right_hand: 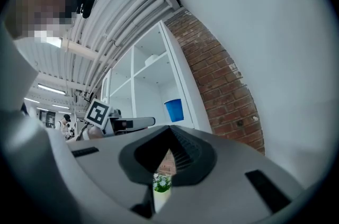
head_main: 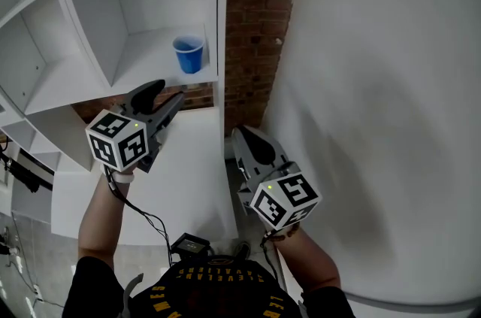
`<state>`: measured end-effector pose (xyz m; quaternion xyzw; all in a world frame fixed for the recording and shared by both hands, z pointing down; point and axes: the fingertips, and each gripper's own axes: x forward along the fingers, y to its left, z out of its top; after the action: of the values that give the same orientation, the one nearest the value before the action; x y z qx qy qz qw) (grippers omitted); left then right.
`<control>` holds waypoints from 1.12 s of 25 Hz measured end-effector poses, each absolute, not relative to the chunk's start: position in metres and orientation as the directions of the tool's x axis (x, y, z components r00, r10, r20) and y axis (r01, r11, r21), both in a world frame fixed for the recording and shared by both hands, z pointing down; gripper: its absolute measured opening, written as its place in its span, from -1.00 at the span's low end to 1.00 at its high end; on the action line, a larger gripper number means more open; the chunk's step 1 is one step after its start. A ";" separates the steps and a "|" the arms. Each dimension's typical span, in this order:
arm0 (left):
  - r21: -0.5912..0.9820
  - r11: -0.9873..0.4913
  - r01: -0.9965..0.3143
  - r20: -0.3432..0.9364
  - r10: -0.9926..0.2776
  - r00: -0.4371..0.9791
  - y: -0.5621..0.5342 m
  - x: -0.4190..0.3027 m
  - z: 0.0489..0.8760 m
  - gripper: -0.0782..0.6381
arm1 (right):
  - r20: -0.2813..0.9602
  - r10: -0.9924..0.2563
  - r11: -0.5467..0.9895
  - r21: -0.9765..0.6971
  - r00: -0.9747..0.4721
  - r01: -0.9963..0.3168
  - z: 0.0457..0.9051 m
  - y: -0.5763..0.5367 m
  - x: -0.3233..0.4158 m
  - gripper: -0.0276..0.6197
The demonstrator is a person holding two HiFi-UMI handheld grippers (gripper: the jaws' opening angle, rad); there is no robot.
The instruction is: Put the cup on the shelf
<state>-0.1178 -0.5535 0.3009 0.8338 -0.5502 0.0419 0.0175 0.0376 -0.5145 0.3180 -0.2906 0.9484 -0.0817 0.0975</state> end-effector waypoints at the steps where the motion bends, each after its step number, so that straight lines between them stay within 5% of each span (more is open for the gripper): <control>1: -0.019 -0.387 -0.922 0.058 -0.921 0.385 -0.545 -0.118 0.300 -0.13 | -0.146 -0.567 0.819 -0.204 -0.811 -0.536 0.315 -0.513 0.037 -0.94; 13: 0.100 -0.404 -0.909 -0.157 -0.909 0.387 -0.437 -0.115 0.301 -0.19 | -0.146 -0.497 0.866 -0.149 -0.855 -0.477 0.312 -0.480 -0.001 -0.94; 28: -0.022 -0.436 -0.900 -0.108 -0.894 0.436 -0.426 -0.084 0.318 -0.19 | -0.179 -0.465 0.875 0.052 -0.867 -0.481 0.302 -0.449 -0.010 -0.94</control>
<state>-0.0835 -0.4263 0.3181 0.8465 -0.5296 -0.0397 -0.0380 -0.0103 -0.4489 0.3025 -0.2451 0.9650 0.0472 0.0806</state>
